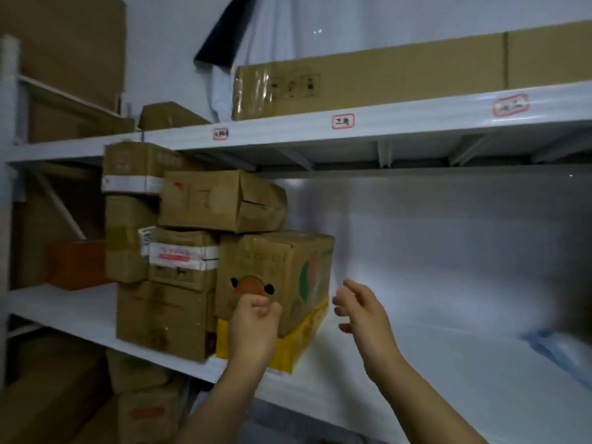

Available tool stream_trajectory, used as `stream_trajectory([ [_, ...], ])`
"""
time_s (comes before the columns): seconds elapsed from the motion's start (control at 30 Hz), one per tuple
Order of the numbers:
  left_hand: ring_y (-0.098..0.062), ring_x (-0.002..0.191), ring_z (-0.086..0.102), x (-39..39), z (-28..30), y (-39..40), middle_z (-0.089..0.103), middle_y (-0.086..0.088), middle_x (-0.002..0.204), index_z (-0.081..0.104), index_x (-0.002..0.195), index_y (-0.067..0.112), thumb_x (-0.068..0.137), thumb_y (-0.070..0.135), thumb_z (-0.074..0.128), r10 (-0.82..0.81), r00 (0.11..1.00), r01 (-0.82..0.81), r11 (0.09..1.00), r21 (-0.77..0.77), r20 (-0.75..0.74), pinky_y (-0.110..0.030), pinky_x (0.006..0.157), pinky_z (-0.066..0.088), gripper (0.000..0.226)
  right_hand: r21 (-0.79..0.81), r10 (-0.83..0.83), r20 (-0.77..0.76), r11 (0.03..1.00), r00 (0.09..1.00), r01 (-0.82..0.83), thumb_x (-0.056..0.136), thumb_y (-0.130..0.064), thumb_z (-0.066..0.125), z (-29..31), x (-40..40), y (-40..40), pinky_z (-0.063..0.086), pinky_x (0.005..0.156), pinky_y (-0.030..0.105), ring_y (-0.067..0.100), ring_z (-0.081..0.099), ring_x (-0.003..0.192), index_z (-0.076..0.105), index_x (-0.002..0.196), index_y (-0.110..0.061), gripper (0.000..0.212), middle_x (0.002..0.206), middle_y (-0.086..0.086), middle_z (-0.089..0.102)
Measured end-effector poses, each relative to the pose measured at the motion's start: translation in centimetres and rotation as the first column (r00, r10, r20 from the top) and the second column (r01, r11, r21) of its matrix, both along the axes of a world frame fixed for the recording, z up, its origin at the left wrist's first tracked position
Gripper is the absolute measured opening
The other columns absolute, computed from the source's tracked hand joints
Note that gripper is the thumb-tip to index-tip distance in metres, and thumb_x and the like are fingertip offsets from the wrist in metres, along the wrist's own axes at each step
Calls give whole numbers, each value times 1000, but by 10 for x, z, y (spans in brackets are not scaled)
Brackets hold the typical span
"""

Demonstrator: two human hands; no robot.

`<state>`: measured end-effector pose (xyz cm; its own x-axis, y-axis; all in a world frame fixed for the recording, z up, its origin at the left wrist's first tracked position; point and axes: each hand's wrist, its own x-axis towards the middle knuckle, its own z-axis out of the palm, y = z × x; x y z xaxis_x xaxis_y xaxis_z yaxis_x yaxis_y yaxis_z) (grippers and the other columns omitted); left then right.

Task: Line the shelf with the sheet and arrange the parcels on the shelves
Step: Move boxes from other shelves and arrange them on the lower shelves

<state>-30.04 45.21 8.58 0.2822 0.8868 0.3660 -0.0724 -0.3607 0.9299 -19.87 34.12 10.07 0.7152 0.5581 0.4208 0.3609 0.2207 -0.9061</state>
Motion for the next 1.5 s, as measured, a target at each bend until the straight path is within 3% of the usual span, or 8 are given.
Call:
stream_trajectory([
  [0.1, -17, 87, 56, -17, 27, 39, 60, 1, 92, 53, 112, 11, 83, 13, 69, 112, 994, -111, 992, 59, -10, -29, 76, 44, 33, -70, 36, 170, 997, 985, -24, 81, -31, 72, 25, -15, 38, 46, 84, 15, 8, 53, 108, 32, 142, -25, 74, 126, -3, 53],
  [0.2, -27, 117, 49, -41, 53, 84, 50, -9, 124, 45, 129, 10, 76, 12, 75, 323, 945, -301, 917, 261, -46, -39, 95, 46, 61, -134, -74, 508, 977, 858, 164, 66, -42, 81, 54, -27, 75, 35, 110, 41, 19, 27, 138, 6, 150, -34, 113, 152, -2, 22],
  [0.4, -28, 133, 28, -88, 110, 166, 31, -11, 144, 26, 144, 17, 75, 15, 72, 568, 821, -430, 682, 592, -58, -42, 110, 29, 83, 29, -102, 991, 805, 90, 593, 68, -59, 71, 125, -61, 152, -15, 108, 59, 30, -28, 141, -22, 145, -37, 123, 156, 6, -26],
  [0.5, -30, 144, 10, -109, 143, 205, 11, -12, 155, 9, 149, 18, 76, 15, 72, 646, 754, -398, 592, 701, -118, -47, 118, 11, 97, 72, 10, 994, 708, -113, 702, 60, -69, 70, 148, -73, 192, -18, 103, 66, 37, -32, 138, -24, 145, -36, 130, 154, 12, -30],
  [0.73, -30, 144, -21, -129, 187, 273, -21, -6, 158, -14, 149, 32, 68, 37, 79, 720, 631, -52, 410, 911, -289, -57, 113, -7, 122, 39, 137, 983, 488, -120, 872, 57, -67, 74, 161, -80, 232, -6, 102, 75, 45, -19, 141, -30, 142, -35, 137, 154, 18, -27],
  [0.9, -31, 143, -25, -116, 193, 288, -25, -10, 156, -16, 147, 37, 67, 38, 79, 721, 622, 60, 346, 936, -306, -57, 112, -10, 124, 102, 60, 986, 519, -156, 849, 64, -59, 72, 155, -81, 230, 9, 105, 68, 42, 14, 136, -21, 144, -36, 125, 148, 19, 15],
  [1.17, -31, 144, 3, -108, 205, 284, 5, -12, 153, 2, 150, 24, 67, 33, 80, 712, 661, 14, 303, 953, -236, -62, 114, 5, 114, 80, 39, 993, 509, -115, 857, 67, -57, 71, 147, -78, 201, 6, 104, 72, 40, 4, 140, -10, 144, -42, 113, 149, 15, 8],
  [1.5, -30, 140, 13, -101, 200, 255, 17, -10, 150, 19, 146, 21, 67, 34, 78, 683, 714, 9, 210, 978, -154, -63, 110, 15, 100, 94, 40, 991, 493, -130, 865, 69, -50, 72, 147, -86, 203, 8, 104, 71, 41, 3, 139, -1, 145, -45, 105, 149, 17, 8],
])
